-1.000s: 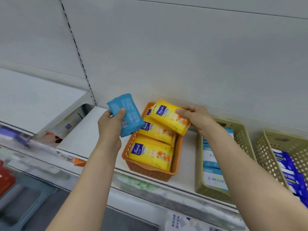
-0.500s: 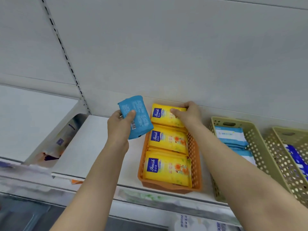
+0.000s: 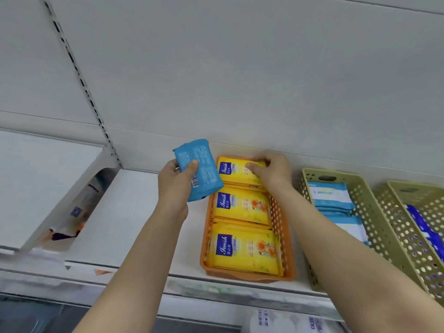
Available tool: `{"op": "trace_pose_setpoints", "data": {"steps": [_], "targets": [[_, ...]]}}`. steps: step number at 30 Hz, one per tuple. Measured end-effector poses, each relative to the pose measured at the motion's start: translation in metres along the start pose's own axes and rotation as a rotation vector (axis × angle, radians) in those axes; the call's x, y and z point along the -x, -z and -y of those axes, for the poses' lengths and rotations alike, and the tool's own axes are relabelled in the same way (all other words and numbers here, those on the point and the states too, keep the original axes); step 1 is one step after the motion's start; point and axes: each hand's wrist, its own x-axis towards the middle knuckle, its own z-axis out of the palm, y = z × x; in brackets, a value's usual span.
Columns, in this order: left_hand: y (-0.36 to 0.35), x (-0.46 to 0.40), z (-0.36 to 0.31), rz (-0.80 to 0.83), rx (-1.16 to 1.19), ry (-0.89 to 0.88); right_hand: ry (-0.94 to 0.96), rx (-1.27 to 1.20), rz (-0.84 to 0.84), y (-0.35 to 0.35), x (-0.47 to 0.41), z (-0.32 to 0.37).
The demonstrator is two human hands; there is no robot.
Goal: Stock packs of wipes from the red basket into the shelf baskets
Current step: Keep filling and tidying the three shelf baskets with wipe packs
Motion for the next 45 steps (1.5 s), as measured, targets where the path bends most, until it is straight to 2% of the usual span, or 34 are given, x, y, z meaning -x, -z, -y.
{"op": "trace_pose_setpoints", "data": {"steps": [6, 7, 10, 12, 15, 16, 18, 20, 22, 24, 26, 27, 29, 32, 35, 39, 42, 45], "targets": [[-0.01, 0.005, 0.0, 0.05, 0.005, 0.01, 0.218, 0.24, -0.101, -0.001, 0.018, 0.001], [-0.011, 0.006, 0.0, 0.056, 0.009, 0.01, 0.254, 0.252, -0.038, -0.003, 0.021, 0.003], [-0.018, 0.011, 0.0, 0.08, 0.014, 0.008, 0.258, 0.323, 0.363, -0.006, 0.032, 0.007], [-0.025, 0.017, 0.0, 0.113, 0.009, 0.0, 0.158, 0.147, 0.466, 0.005, 0.033, 0.015], [-0.038, 0.027, 0.0, 0.202, -0.002, -0.031, -0.017, -0.419, 0.346, 0.031, 0.039, 0.033], [-0.044, 0.03, 0.001, 0.231, -0.019, -0.046, -0.043, -0.533, 0.347, 0.041, 0.042, 0.037], [-0.06, 0.041, 0.003, 0.259, -0.052, -0.077, -0.046, -0.655, 0.389, 0.057, 0.046, 0.037], [-0.08, 0.052, 0.005, 0.258, -0.062, -0.101, -0.014, -0.72, 0.324, 0.075, 0.047, 0.029], [-0.103, 0.064, 0.003, 0.268, -0.065, -0.078, 0.108, -0.643, 0.166, 0.095, 0.044, 0.013], [-0.127, 0.075, 0.0, 0.324, -0.019, 0.049, 0.357, -0.35, 0.019, 0.118, 0.04, -0.006], [-0.151, 0.086, 0.001, 0.386, 0.065, 0.122, 0.625, -0.058, 0.017, 0.14, 0.039, -0.027], [-0.162, 0.091, 0.005, 0.394, 0.09, 0.104, 0.667, -0.026, 0.076, 0.15, 0.039, -0.038], [-0.183, 0.101, 0.015, 0.372, 0.09, 0.048, 0.535, -0.166, 0.151, 0.176, 0.042, -0.054], [-0.208, 0.114, 0.032, 0.412, 0.037, 0.021, 0.148, -0.54, 0.055, 0.215, 0.042, -0.077], [-0.23, 0.129, 0.04, 0.443, -0.001, 0.021, -0.124, -0.737, 0.117, 0.237, 0.041, -0.098], [-0.247, 0.146, 0.046, 0.414, 0.004, -0.014, -0.231, -0.88, 0.19, 0.252, 0.046, -0.119], [-0.254, 0.157, 0.05, 0.389, 0.012, -0.013, -0.318, -0.932, 0.306, 0.265, 0.045, -0.135], [-0.256, 0.163, 0.057, 0.36, -0.022, 0.002, -0.271, -0.927, 0.401, 0.27, 0.046, -0.148]]}}
